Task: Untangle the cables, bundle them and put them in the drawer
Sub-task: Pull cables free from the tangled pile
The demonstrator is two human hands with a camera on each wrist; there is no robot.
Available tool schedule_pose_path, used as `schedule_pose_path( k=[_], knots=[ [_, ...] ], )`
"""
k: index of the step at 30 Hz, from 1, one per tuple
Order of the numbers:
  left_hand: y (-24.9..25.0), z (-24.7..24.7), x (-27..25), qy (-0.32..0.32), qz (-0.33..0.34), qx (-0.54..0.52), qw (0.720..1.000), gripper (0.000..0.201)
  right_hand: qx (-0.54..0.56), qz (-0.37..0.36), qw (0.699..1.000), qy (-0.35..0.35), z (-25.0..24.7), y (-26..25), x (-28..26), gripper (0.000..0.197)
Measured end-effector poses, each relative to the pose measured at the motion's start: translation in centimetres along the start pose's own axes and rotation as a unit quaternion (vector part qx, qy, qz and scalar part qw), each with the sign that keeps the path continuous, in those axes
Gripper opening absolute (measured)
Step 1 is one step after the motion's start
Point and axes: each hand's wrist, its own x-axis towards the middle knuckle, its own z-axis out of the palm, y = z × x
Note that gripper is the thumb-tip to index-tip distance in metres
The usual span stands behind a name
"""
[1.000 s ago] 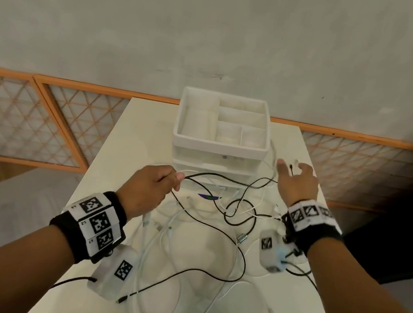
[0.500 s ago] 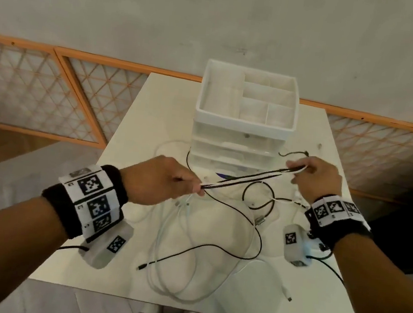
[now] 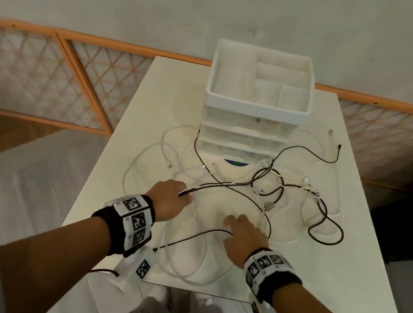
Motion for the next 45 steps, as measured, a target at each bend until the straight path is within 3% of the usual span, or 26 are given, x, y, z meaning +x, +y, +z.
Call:
schedule_pose_path(
  k=[3, 6, 8, 11, 17, 19, 21, 22, 26, 27, 29, 32, 35, 36, 38, 39, 41, 43, 45],
  knots=[
    [1.2, 0.5, 0.1, 0.035, 0.030, -0.041, 0.998, 0.029, -0.007, 0.002, 0.999, 0.037, -1.3, -0.4, 0.1, 0.018],
    [2.7, 1.1, 0.1, 0.081, 0.102, -0.053, 0.990, 0.032, 0.091, -0.025, 0.986, 0.134, -5.3, -1.1, -0.2, 0.008],
    [3.6, 1.5, 0.0, 0.063, 0.129, -0.097, 0.985, 0.034, 0.154, -0.053, 0.958, 0.235, -9.1, -1.5, -0.9, 0.001],
    [4.2, 1.7, 0.3, 0.044, 0.100, -0.208, 0.972, 0.032, 0.236, -0.068, 0.900, 0.360, -15.2, -1.0, -2.7, 0.008],
    [5.2, -3.0, 1.3, 0.116, 0.086, -0.269, 0.952, 0.034, 0.279, -0.019, 0.830, 0.482, -21.5, 2.9, -5.7, 0.009],
    [5.5, -4.9, 1.2, 0.109, 0.050, -0.343, 0.932, 0.035, 0.284, 0.006, 0.844, 0.455, -21.7, 4.3, -6.0, 0.008],
    [5.5, -6.3, 0.8, 0.070, 0.041, -0.408, 0.909, 0.034, 0.281, 0.015, 0.874, 0.397, -20.3, 5.2, -5.7, 0.002],
    [5.6, -6.7, 0.6, 0.042, 0.047, -0.430, 0.901, 0.033, 0.283, 0.004, 0.887, 0.364, -19.1, 5.1, -5.4, 0.009],
    [7.5, -6.8, -0.6, -0.040, 0.080, -0.442, 0.893, 0.030, 0.294, -0.082, 0.925, 0.227, -14.0, 1.8, -3.2, 0.071],
    [8.1, -6.7, -1.0, -0.055, 0.091, -0.426, 0.898, 0.030, 0.274, -0.087, 0.929, 0.234, -13.3, 0.7, -2.7, 0.077],
    [8.8, -6.5, -1.5, -0.076, 0.115, -0.385, 0.913, 0.030, 0.256, -0.093, 0.920, 0.281, -12.5, -1.0, -1.8, 0.066],
    [8.9, -6.8, -2.1, -0.084, 0.139, -0.326, 0.931, 0.031, 0.285, -0.113, 0.879, 0.367, -13.2, -2.7, -1.5, 0.043],
    [8.3, -7.4, -2.6, -0.078, 0.145, -0.299, 0.940, 0.031, 0.339, -0.089, 0.824, 0.445, -15.3, -2.5, -1.9, 0.048],
    [8.1, -7.7, -2.9, -0.079, 0.147, -0.297, 0.940, 0.030, 0.339, -0.061, 0.827, 0.445, -16.2, -1.9, -1.8, 0.048],
    [7.8, -8.2, -3.1, -0.073, 0.159, -0.303, 0.937, 0.029, 0.266, 0.019, 0.884, 0.385, -17.2, -0.3, -1.2, 0.026],
    [7.8, -8.4, -3.2, -0.059, 0.166, -0.309, 0.935, 0.029, 0.221, 0.065, 0.913, 0.337, -17.3, 0.6, -1.0, 0.012],
    [7.4, -8.8, -2.8, 0.020, 0.166, -0.307, 0.937, 0.029, 0.177, 0.137, 0.938, 0.263, -16.5, 2.4, -0.5, 0.028],
    [6.4, -9.3, -1.7, 0.169, 0.132, -0.268, 0.939, 0.027, 0.192, 0.148, 0.937, 0.251, -16.1, 3.4, -0.7, 0.042],
    [5.2, -9.5, -0.6, 0.297, 0.052, -0.238, 0.923, 0.028, 0.282, 0.105, 0.917, 0.261, -16.5, 3.3, -1.5, 0.048]
  ],
)
